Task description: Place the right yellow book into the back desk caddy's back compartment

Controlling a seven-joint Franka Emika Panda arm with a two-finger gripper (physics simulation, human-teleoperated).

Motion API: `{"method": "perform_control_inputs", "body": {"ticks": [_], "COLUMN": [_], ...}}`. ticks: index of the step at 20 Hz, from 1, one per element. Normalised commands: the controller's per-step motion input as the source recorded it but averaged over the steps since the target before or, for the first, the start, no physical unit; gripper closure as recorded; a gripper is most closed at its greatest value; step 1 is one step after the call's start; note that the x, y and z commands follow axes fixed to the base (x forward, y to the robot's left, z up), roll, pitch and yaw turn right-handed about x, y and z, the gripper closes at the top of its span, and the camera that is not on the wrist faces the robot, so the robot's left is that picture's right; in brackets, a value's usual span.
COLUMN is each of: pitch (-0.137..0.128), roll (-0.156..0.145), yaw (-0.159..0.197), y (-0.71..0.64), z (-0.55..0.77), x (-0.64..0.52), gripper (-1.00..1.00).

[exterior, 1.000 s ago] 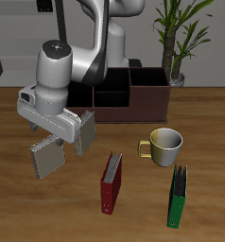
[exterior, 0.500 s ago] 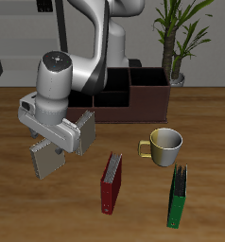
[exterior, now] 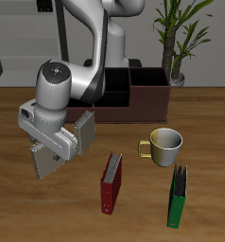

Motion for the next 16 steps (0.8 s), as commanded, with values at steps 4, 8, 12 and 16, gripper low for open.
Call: {"method": "perform_control_inputs", "body": {"ticks": [4, 8, 12, 16], "pitch": [0.015, 0.006, -0.008, -0.024], "roll": [-0.014, -0.013, 0.01, 0.033], "yaw": [-0.027, 0.003, -0.005, 0.032], "y": [-0.05, -0.07, 0.02, 0.2], "z": [-0.17, -0.05, 0.05, 0.2], "x": [-0.05, -0.03, 0.0, 0.06], "gripper": [1.0, 1.0, 1.0, 1.0]}}
